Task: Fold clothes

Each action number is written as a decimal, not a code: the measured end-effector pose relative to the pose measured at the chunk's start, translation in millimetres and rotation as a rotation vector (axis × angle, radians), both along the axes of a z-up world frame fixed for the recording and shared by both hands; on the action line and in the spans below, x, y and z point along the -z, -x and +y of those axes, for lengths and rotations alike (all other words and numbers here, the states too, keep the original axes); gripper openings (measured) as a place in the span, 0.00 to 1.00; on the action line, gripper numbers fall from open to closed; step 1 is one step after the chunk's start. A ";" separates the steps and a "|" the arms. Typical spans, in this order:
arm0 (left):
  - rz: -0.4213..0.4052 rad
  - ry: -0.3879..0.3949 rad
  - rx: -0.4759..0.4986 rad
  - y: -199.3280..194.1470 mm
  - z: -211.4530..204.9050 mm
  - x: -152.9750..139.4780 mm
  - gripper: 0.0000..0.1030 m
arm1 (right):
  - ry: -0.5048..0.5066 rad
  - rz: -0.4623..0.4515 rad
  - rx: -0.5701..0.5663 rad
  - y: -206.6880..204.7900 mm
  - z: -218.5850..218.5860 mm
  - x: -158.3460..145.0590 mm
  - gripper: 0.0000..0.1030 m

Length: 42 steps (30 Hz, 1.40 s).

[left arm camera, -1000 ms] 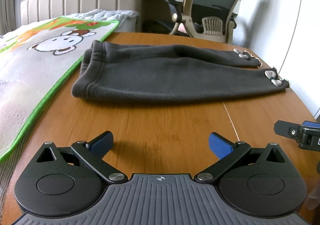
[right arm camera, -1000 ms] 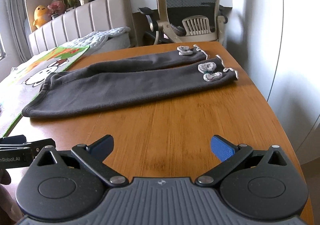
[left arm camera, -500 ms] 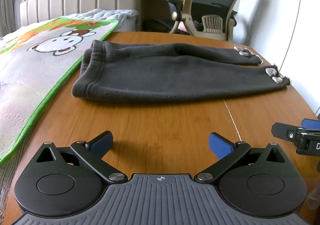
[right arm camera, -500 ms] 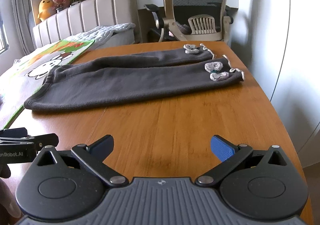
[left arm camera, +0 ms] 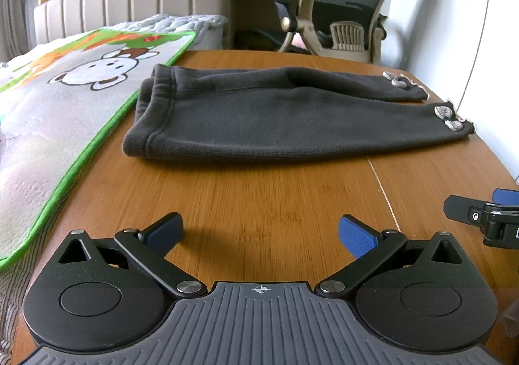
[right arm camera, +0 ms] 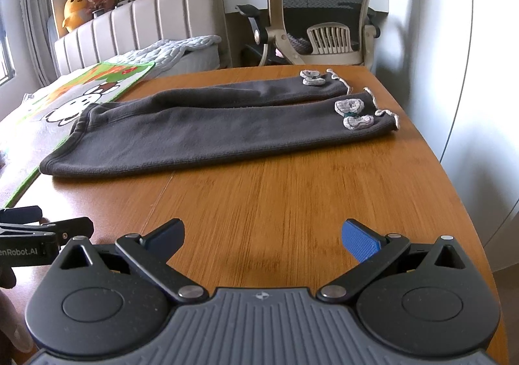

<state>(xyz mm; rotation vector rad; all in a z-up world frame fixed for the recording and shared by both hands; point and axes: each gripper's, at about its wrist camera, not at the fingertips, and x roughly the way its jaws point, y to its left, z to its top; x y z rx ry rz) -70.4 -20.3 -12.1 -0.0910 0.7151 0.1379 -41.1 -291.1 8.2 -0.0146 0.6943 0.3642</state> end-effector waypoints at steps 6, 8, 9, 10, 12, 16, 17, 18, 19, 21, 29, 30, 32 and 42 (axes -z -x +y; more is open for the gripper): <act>-0.001 0.002 0.000 -0.2 0.3 -0.1 1.00 | -0.004 0.005 0.002 1.1 1.1 1.2 1.00; -0.001 0.002 0.000 -0.2 0.5 -0.1 1.00 | -0.005 0.006 0.001 1.2 0.8 1.2 1.00; -0.001 0.003 0.000 -0.2 0.6 -0.1 1.00 | -0.005 0.006 0.001 1.4 0.8 1.1 1.00; -0.001 0.003 0.000 -0.2 0.6 -0.1 1.00 | -0.006 0.007 0.002 1.7 0.9 1.0 1.00; -0.003 0.005 0.000 0.1 0.6 -0.1 1.00 | -0.007 0.009 0.001 2.1 0.6 0.8 1.00; -0.004 0.008 0.000 0.5 0.8 -0.1 1.00 | -0.009 0.010 0.002 2.3 0.7 0.0 1.00; -0.005 0.008 0.000 0.5 0.7 -0.2 1.00 | -0.009 0.010 0.001 1.9 0.7 -0.2 1.00; -0.005 0.009 0.000 0.6 0.6 -0.2 1.00 | -0.009 0.010 0.001 1.6 0.7 -0.3 1.00; -0.005 0.009 0.000 0.6 0.6 -0.3 1.00 | -0.009 0.010 0.001 1.9 0.7 -0.6 1.00; -0.005 0.010 -0.001 0.6 0.5 -0.3 1.00 | -0.010 0.011 0.001 1.4 0.5 -0.9 1.00; -0.006 0.013 -0.001 0.8 0.8 -0.3 1.00 | -0.012 0.012 0.000 -0.7 -0.2 -1.9 1.00; -0.006 0.012 -0.001 0.6 0.7 -0.4 1.00 | -0.012 0.012 0.000 -0.8 -0.2 -1.9 1.00; -0.005 0.011 0.000 0.3 0.6 -0.4 1.00 | -0.012 0.012 0.000 -1.0 -0.2 -2.1 1.00; -0.004 0.009 0.001 -0.3 0.4 -0.6 1.00 | -0.013 0.012 0.000 -2.0 -0.5 -2.1 1.00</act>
